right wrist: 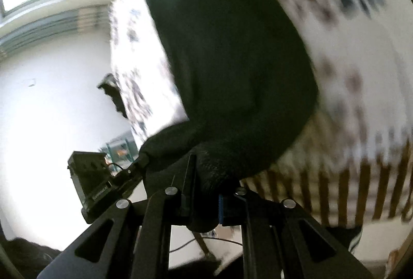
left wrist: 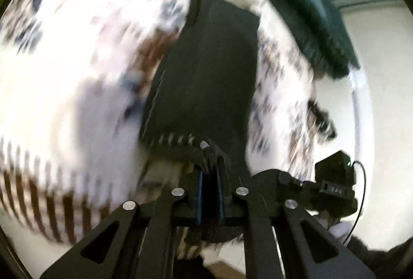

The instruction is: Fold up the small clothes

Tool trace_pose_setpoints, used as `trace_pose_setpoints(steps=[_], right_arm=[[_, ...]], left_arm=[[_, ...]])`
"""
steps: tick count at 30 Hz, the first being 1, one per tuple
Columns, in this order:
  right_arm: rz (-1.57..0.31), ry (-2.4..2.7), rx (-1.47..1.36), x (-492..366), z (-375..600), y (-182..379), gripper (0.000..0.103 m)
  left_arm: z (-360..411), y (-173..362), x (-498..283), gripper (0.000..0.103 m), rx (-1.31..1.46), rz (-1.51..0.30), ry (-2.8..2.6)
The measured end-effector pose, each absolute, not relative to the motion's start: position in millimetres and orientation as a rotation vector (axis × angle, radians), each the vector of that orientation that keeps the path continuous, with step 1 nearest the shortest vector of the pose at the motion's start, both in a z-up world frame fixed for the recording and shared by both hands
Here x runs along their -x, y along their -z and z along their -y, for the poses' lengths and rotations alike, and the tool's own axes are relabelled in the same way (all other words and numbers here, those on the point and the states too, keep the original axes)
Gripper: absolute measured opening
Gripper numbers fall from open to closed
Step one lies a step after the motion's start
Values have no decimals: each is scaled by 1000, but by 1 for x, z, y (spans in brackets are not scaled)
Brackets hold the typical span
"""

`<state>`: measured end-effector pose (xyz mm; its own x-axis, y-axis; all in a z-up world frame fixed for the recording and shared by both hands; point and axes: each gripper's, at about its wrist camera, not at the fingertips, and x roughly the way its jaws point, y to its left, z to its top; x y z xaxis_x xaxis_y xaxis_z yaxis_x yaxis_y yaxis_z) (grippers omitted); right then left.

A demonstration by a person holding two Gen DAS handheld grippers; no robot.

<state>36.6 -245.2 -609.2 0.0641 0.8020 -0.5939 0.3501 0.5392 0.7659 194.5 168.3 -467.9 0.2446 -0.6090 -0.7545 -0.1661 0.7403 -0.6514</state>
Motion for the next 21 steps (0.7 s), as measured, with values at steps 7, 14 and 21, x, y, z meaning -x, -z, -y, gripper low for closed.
trace_pose_setpoints(steps=[7,14,21], right_arm=[[-1363,-412,-964,-160,262,576,12],[-1312,-358,-935,-288,271,583,12],[-1322,-316,-878,-396,259,611,12]], left_arm=[[-150,469,-317,7,643,-1185,317],[-153,488,-416,7,668,-1182,261],[-155,529,-512,9,739,-1219,211]])
